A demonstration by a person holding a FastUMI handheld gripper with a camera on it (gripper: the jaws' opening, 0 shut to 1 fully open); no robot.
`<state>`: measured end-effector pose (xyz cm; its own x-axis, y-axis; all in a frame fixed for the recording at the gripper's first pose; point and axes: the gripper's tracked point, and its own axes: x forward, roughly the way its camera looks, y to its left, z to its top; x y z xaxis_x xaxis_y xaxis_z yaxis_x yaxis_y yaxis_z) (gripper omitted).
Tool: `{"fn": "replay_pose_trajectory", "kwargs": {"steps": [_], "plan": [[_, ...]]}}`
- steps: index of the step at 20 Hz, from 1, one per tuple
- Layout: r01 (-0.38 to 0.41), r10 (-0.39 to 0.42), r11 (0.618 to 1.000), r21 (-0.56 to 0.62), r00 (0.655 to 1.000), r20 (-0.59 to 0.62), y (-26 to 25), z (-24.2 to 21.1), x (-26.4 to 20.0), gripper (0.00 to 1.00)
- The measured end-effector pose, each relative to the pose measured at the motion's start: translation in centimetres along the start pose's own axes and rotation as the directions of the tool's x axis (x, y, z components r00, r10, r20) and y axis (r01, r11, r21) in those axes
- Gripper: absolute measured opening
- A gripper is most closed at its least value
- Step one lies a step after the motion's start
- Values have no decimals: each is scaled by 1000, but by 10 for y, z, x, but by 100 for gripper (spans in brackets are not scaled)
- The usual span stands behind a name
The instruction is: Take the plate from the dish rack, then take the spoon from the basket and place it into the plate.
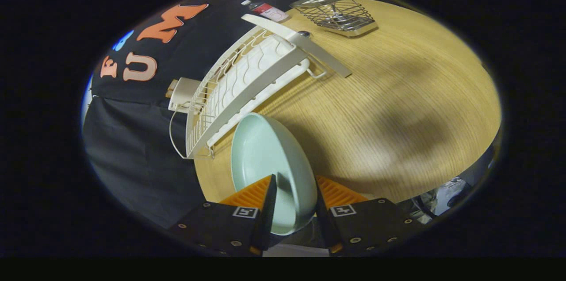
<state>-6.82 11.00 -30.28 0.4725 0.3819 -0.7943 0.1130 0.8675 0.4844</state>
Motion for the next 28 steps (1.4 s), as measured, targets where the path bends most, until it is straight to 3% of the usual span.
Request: {"fn": "replay_pose_trajectory", "kwargs": {"steps": [1, 4, 7, 9, 15, 21, 22, 26, 28], "plan": [[24, -24, 1000, 2, 999, 33, -5, 9, 1, 52], [95, -90, 995, -44, 991, 103, -16, 31, -11, 56], [167, -145, 979, -120, 974, 173, -24, 55, -30, 79], [239, -197, 959, -152, 949, 247, -34, 77, -45, 87], [351, -197, 901, -256, 855, 480, -33, 149, -93, 89], [436, -77, 852, -290, 653, 753, -15, 226, -143, 89], [456, -65, 836, -304, 633, 771, -15, 234, -143, 89], [464, -24, 815, -347, 626, 780, -19, 249, -128, 89], [472, -19, 813, -339, 604, 797, -22, 259, -123, 89]]}}
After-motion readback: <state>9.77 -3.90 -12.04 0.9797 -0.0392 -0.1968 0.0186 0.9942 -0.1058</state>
